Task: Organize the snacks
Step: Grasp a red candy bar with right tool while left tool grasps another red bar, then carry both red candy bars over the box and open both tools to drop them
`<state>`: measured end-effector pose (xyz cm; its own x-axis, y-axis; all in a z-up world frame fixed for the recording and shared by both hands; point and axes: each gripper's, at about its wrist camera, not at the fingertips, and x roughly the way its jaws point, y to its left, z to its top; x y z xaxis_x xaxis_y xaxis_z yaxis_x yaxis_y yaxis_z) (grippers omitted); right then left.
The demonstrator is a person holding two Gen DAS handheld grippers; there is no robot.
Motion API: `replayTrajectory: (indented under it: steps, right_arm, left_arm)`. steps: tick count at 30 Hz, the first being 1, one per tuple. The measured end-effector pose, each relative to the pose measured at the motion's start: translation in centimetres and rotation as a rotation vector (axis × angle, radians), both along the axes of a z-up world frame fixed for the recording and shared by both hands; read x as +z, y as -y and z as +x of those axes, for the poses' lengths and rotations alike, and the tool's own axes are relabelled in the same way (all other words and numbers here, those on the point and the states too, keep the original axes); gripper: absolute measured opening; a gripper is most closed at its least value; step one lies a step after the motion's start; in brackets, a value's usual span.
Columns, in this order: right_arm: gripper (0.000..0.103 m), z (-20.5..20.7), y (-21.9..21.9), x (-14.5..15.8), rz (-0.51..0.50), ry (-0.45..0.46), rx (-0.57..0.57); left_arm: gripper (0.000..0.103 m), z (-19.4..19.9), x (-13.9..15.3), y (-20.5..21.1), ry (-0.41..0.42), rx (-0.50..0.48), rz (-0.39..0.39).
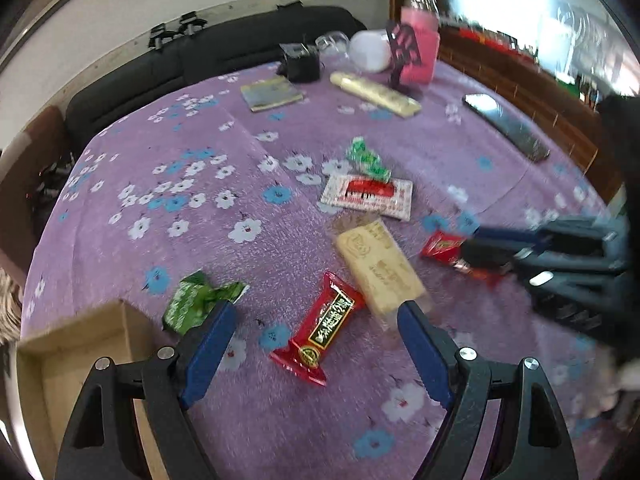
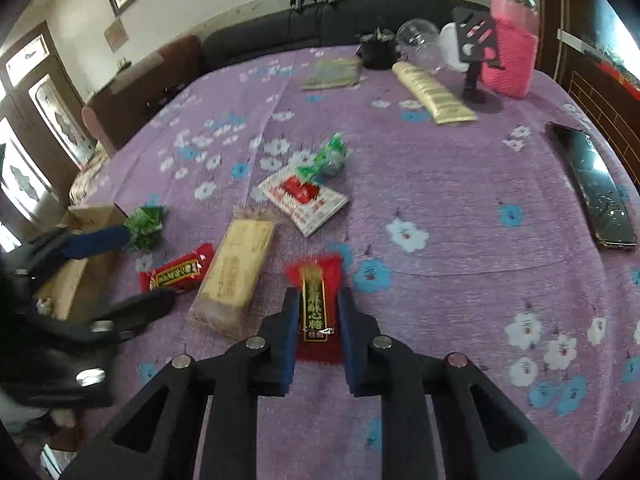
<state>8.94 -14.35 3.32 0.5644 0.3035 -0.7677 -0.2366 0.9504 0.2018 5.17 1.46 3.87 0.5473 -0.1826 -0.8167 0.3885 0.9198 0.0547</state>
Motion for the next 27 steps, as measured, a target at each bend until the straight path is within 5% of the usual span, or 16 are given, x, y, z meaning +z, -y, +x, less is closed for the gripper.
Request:
replayTrajectory:
  steps: [3,5,9,10,14,22,24,25,27]
  right_arm:
    - [0.008,0.1,0.1,0.4,0.038,0.006,0.022]
    - [0.007,0.1,-0.2,0.2,0.036,0.003,0.033]
    - [0.006,0.3,0.4,0.0,0.063,-0.003,0.033]
    - [0.008,0.4,0.9,0.0,0.066,0.006,0.013]
    - [0.046,1.2,2.4,-0.5,0.112,-0.025,-0.033]
    - [0.046,1.5,-0.7,-1.6,-0.005,0.0,0.019]
    - [0.042,1.2,-1.5,-1.8,-0.073,0.021,0.027]
    - [0.027,1.0,-1.9,-1.8,-0.112,0.029,0.029]
    - [0.021,0.8,-2.3,-1.8,-0.14,0.032,0.032]
  left_arm:
    - [0.079,0.2,-1.1,1.0,-0.037,-0.059,0.032]
    - [0.053,0.1,-1.5,1.5,-0.073,-0.085,0.028]
    - [0.026,-0.6,-1.2,1.8,-0.079,-0.077,0.003]
    - [0.025,-0.9,-1.2,1.7,-0.082,-0.068,0.0]
    - [0.025,-1.7,-1.6,1.5,-0.092,-0.052,-0.011]
    - [0.04,-0.5,-1.8,2.1,-0.063,-0.016,-0.011]
    - [0.036,-0.7,-1.8,2.5,-0.049,-0.013,0.007]
    - [0.028,-0.9,-1.8,2.6,-0.047,-0.016,0.009]
    - [0.019,-1.5,-1.6,2.6,-0.05,-0.016,0.007]
